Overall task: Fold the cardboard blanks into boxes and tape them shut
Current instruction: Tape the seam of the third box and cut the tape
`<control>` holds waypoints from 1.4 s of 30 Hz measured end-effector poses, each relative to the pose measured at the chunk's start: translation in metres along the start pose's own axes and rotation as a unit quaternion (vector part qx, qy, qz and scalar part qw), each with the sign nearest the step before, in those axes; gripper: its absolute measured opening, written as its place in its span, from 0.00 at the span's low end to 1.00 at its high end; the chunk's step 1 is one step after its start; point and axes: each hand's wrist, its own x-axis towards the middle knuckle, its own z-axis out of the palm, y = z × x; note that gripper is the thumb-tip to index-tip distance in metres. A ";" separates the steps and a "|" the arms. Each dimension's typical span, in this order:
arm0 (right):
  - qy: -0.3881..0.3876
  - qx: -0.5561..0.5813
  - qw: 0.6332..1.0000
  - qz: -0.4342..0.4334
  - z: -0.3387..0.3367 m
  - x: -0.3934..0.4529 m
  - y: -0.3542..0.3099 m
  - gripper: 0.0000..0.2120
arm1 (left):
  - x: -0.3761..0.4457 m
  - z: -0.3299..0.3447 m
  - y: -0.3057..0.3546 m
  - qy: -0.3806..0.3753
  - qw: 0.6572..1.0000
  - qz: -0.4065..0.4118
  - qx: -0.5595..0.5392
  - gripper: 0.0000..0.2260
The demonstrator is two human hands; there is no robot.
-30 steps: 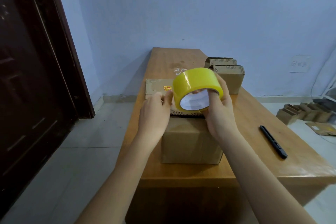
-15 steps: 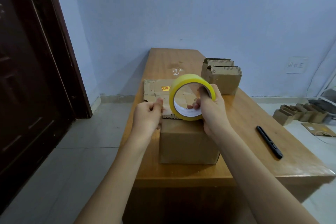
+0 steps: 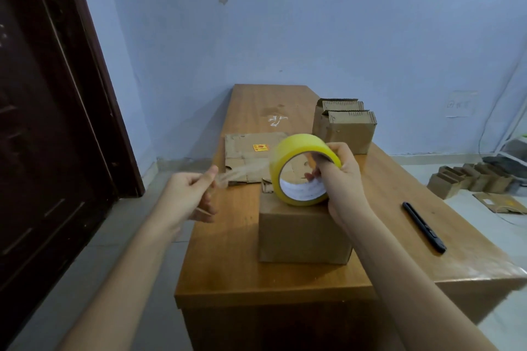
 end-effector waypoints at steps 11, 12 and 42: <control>0.085 0.090 0.992 0.000 -0.001 -0.003 -0.005 0.08 | -0.008 0.068 -0.028 0.015 0.990 -0.031 -0.135 0.13; 0.091 0.097 0.991 0.005 0.000 -0.003 -0.006 0.08 | -0.007 0.069 -0.029 0.017 0.991 -0.029 -0.131 0.13; 0.120 0.096 0.987 0.040 -0.002 -0.003 -0.004 0.13 | 0.002 0.081 -0.049 0.009 0.998 0.042 0.055 0.20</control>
